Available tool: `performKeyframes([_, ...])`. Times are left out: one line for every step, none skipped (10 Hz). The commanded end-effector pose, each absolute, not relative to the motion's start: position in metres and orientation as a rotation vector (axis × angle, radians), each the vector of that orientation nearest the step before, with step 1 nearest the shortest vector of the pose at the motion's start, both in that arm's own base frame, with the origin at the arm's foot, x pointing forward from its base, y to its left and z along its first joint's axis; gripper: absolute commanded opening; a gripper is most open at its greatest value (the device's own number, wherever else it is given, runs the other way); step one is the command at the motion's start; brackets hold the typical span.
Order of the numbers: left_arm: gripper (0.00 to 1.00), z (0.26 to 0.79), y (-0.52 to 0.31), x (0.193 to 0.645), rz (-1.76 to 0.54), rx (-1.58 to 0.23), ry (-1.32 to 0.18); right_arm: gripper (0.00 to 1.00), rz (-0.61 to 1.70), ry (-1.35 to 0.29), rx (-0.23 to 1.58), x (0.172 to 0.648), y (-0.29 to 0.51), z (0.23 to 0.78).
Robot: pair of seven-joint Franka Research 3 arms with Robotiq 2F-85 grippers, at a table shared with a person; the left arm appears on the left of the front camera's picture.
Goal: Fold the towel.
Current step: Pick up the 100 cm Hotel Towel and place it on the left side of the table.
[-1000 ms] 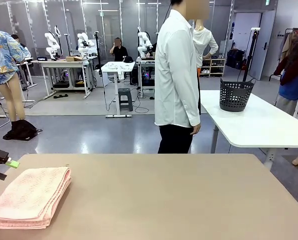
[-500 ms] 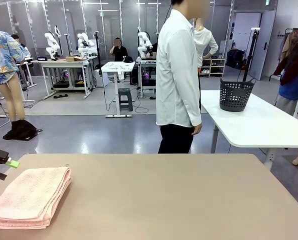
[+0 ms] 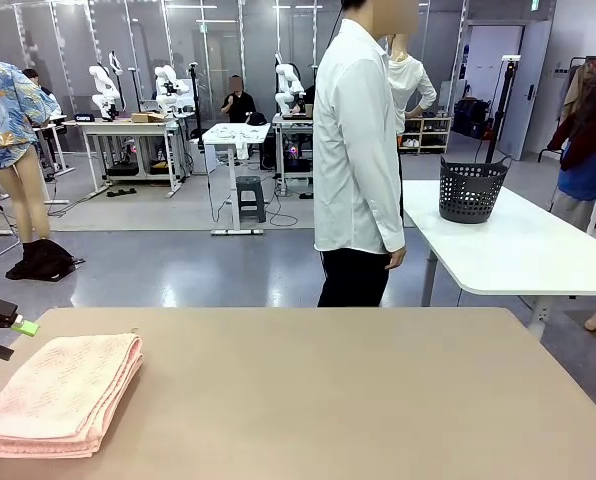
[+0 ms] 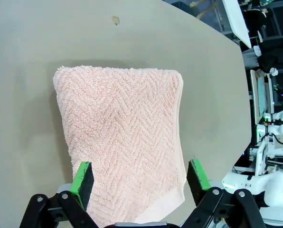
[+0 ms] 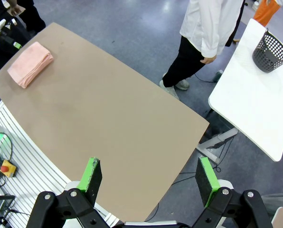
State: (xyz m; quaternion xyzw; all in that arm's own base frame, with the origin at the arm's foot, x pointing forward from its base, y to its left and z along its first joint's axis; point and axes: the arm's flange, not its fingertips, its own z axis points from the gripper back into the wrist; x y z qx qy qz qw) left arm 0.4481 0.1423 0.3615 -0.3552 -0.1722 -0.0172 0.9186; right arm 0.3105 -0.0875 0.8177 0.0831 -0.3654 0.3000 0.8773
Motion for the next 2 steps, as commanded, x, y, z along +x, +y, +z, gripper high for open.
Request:
performKeyframes([1.0,0.3631,0.1449,0.452,-0.052,-0.74,-0.351,1.0,0.613,-0.753,0.175,0.3107,-0.0863,0.8184])
performKeyframes([1.0,0.3631,0.1449,0.452,-0.052,-0.74,-0.351,1.0,0.613,-0.753,0.175,0.3107,-0.0863,0.8184])
